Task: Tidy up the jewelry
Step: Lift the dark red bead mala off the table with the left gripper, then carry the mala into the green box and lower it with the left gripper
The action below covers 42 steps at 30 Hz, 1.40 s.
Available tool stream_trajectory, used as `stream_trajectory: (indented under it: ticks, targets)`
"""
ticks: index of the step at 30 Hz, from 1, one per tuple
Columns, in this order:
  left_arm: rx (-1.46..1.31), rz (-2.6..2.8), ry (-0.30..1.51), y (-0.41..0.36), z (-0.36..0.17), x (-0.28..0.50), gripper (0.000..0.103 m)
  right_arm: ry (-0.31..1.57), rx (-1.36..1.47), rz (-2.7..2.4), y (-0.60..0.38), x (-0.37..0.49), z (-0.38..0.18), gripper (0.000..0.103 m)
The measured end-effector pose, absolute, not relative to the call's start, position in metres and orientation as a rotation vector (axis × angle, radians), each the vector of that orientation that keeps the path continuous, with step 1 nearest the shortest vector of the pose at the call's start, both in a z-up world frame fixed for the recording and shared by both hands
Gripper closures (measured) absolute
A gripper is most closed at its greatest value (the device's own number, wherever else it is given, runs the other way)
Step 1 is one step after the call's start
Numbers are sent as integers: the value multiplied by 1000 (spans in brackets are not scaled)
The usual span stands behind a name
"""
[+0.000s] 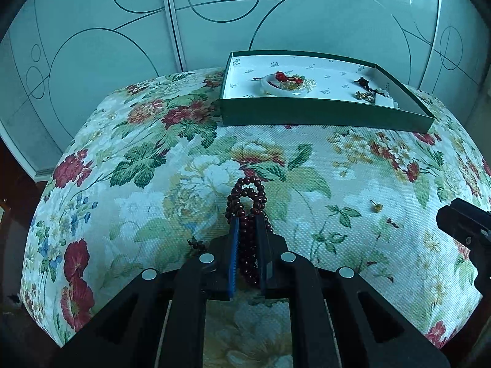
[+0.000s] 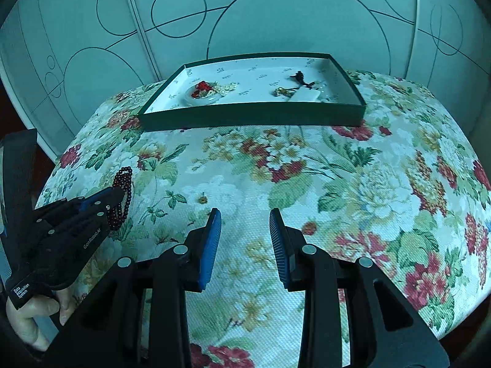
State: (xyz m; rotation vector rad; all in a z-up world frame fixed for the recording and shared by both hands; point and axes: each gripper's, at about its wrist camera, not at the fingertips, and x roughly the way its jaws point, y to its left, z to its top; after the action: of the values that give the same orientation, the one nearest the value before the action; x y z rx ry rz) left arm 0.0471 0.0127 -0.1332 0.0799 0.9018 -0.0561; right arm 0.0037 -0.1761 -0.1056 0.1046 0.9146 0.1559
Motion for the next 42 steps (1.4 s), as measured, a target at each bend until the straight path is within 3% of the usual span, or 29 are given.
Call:
stream_trajectory:
  ticks: [22, 28, 32, 42]
  targets:
    - [99, -22, 868, 41, -134, 63, 92, 976, 43, 205, -132, 38, -134, 70]
    - [100, -23, 866, 41, -135, 63, 92, 962, 14, 190, -131, 38, -134, 78]
    - [99, -22, 867, 41, -135, 64, 92, 954, -1, 171, -133, 38, -135, 95]
    - [96, -25, 869, 40, -134, 64, 92, 945, 34, 151, -146, 34, -132, 95]
